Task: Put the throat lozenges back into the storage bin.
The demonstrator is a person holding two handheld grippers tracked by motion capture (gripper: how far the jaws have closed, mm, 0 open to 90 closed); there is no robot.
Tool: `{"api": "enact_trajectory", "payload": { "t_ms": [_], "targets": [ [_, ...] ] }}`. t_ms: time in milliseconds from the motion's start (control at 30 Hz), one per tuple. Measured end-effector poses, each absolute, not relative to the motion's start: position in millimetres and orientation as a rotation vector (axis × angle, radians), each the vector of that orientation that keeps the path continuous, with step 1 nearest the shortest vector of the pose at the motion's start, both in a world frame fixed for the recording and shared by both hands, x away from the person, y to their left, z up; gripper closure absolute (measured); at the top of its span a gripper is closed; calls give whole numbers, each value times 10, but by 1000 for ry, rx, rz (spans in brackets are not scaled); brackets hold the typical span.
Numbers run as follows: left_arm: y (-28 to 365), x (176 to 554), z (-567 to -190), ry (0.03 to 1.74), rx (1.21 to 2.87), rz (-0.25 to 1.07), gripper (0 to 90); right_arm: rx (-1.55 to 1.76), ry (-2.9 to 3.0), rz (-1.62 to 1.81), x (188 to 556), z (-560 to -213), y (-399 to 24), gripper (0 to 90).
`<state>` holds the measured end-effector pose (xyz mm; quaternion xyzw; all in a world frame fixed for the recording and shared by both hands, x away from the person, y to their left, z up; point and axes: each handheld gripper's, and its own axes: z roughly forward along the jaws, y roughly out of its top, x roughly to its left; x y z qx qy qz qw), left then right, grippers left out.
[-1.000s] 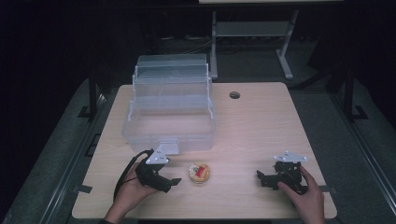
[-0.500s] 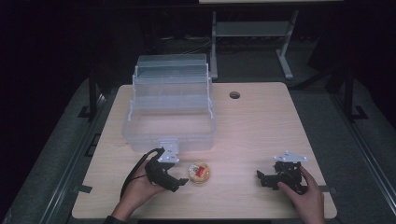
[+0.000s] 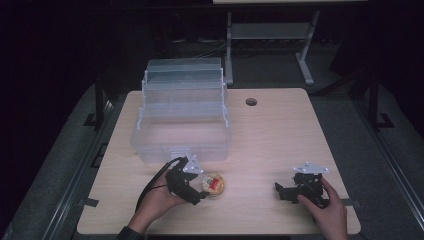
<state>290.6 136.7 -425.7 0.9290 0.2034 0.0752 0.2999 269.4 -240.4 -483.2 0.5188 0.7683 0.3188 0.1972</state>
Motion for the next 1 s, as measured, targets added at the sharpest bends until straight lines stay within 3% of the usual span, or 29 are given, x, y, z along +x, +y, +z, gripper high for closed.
{"api": "enact_trajectory", "payload": {
  "t_ms": [1000],
  "targets": [
    [874, 3090, -4291, 421, 2596, 183, 142, 1453, 2151, 893, 2694, -4832, -2404, 0]
  ]
}}
